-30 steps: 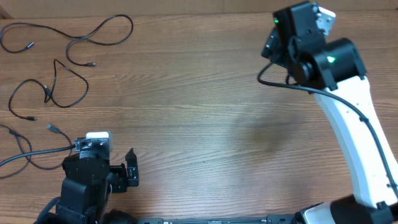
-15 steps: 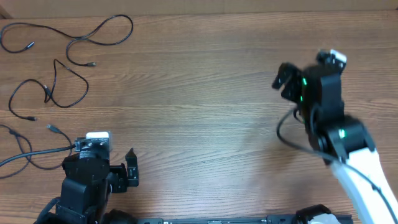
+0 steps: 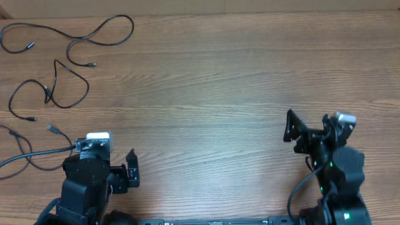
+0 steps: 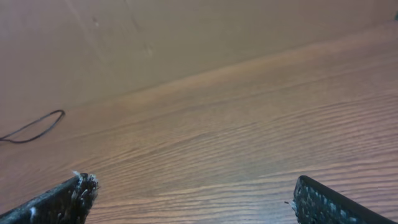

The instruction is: Untangle cables

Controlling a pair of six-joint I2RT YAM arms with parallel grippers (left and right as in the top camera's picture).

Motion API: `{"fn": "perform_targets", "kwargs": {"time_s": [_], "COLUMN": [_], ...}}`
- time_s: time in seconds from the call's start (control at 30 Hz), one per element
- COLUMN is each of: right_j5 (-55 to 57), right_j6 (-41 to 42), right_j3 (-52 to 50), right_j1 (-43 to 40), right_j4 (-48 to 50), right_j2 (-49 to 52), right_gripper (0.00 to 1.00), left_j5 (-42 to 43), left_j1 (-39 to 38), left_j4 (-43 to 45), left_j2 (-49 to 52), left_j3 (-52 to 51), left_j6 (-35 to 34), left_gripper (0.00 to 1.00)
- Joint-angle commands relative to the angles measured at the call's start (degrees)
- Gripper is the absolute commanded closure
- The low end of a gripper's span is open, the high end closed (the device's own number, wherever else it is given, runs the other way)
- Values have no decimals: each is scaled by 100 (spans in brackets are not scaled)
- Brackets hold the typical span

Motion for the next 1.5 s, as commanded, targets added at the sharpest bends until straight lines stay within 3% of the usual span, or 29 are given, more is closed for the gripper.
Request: {"fn": "perform_targets", "kwargs": {"time_s": [0.0, 0.2, 0.57, 0.67, 1.23, 1.47], "right_j5": [-271, -807, -1086, -1182, -938, -846], "right_j6": [-197, -619, -621, -625, -649, -1154], "right_j3": [-356, -890, -1862, -2177, -2153, -2151], "right_j1": [-94, -487, -780, -787, -802, -802], "right_j4": [83, 278, 1134, 1652, 1327, 1307], "right_j2": [-553, -1198, -2275, -2260, -2260, -2260], "right_gripper": [0, 0, 0, 0, 0, 0], "left_j5": [48, 48, 48, 48, 48, 48], "left_j1": [-15, -15, -15, -15, -15, -15], "left_j4": [17, 15, 15, 17, 15, 17], "left_j2": [-2, -2, -2, -2, -2, -2], "left_j3": [72, 72, 72, 72, 72, 72], "left_j6": [46, 46, 46, 46, 46, 46], "left_gripper": [0, 0, 1, 0, 0, 0]}}
